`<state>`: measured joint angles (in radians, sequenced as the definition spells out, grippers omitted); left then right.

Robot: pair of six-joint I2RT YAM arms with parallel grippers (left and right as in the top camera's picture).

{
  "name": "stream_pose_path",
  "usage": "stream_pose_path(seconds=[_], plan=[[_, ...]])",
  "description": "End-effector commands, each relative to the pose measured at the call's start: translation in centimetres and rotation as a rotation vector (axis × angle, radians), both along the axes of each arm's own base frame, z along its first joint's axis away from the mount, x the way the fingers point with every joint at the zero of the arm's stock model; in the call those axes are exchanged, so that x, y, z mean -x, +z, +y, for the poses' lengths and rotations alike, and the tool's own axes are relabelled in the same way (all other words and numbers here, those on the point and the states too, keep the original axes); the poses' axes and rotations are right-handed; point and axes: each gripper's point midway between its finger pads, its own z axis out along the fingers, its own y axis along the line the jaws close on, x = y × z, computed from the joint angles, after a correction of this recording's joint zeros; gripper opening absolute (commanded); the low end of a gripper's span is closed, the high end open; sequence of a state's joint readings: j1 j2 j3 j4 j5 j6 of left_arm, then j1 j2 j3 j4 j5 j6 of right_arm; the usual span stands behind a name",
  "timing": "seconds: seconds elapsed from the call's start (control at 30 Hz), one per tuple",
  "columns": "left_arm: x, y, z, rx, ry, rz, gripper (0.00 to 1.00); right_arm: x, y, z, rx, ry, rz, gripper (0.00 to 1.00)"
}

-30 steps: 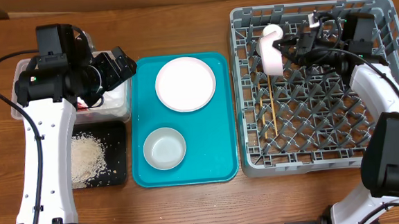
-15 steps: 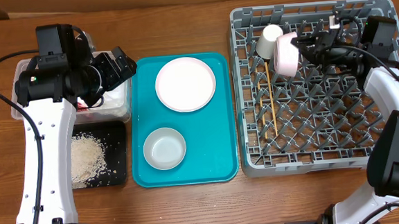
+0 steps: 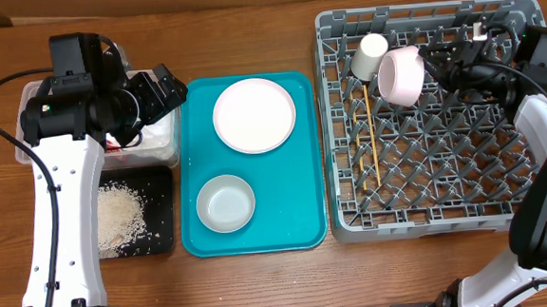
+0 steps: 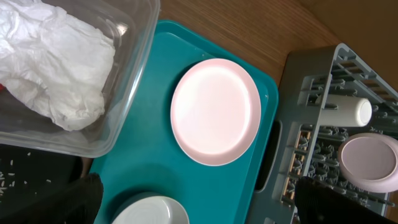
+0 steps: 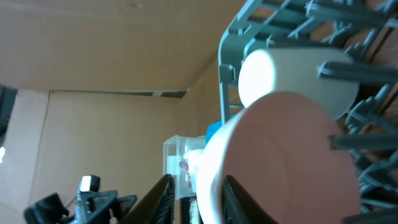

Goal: Sort waste into correct bins and load items into the dishwasher
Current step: 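Release the pink bowl and withdraw the right gripper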

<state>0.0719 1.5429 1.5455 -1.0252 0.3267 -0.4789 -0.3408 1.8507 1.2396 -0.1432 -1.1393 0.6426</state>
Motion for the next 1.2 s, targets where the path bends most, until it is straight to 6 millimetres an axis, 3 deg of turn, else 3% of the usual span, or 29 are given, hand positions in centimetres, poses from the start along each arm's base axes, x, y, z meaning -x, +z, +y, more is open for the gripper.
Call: stream_pose_path(seconds=[0.0,0.3,0.53,0.7,0.97,1.17], plan=[[-0.3,1.2,-0.1,0.002,-0.01,-0.036,1.0,0.0,-0.6,-0.7,0.015,-0.008,-0.01,0.31],[-0.3,1.2,-0.1,0.002,-0.01,-0.036,1.0,-0.2,-1.3,-4.7,0.058,-0.121,-0.002,0.49],[-0.3,1.2,-0.1,0.002,-0.011,-0.036,1.0,0.0,-1.2,-8.5,0.092,-0.207,-0.012,0.5],[-0.3,1.2,-0.1,0.002,-0.011,-0.036,1.0,0.6,-0.4,-8.7,0.145,-0.211,-0.034,0.5],[-0.3,1.2,-0.1,0.002,-0.011,-0.036,1.0,1.7,3.2,-5.5,0.38,-0.21,-0.106,0.5],[-0.3,1.2,-0.1,0.002,-0.011,-0.036,1.0,3.5,6.9,2.2,0.615,-0.137,-0.208,0.5]])
